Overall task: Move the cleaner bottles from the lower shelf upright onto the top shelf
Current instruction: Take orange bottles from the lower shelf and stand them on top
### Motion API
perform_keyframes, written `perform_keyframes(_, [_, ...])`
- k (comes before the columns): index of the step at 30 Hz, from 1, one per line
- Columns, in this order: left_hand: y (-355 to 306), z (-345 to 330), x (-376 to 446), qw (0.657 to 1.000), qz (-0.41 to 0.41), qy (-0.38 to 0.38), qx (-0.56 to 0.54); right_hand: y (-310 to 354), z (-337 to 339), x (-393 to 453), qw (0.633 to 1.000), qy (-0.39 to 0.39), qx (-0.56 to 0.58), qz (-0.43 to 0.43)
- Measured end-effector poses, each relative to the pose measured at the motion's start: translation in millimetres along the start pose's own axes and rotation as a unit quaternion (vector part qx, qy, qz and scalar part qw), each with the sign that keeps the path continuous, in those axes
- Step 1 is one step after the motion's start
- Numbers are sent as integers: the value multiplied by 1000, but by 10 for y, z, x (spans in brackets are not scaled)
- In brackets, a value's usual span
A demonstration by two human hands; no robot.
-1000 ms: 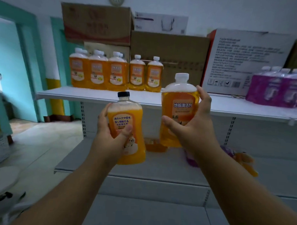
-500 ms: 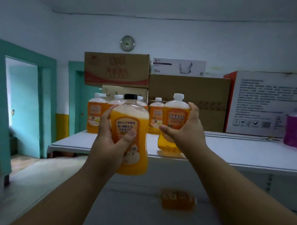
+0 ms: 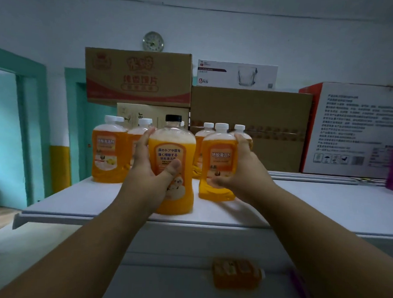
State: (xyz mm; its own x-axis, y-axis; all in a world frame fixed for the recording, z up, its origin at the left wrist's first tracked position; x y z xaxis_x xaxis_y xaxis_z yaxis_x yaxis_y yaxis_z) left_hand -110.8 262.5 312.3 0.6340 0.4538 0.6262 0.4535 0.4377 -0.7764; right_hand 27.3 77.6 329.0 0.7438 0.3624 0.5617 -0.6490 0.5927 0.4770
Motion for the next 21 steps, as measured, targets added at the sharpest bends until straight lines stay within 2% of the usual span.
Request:
perform_keyframes(9, [73, -8, -7, 1000, 18, 15, -20, -12, -295, 464, 994, 0, -90, -58])
perform_keyframes(21, [115, -24, 2, 999, 27, 30, -27, -10, -402, 440, 996, -11, -64, -62])
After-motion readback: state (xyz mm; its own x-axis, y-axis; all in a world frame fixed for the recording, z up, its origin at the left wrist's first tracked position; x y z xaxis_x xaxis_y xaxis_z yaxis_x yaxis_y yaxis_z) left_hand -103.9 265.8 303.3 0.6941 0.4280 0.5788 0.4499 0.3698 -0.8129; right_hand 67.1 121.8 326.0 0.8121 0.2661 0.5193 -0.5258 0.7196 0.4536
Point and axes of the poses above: each hand's wrist, its own x-axis towards the middle knuckle, its own z-axis out of the back of the hand, y = z × x, the point moved 8 cm from there along x, towards the middle knuckle, and after that the axes turned 4 degrees about -x, right-handed, at the moved point
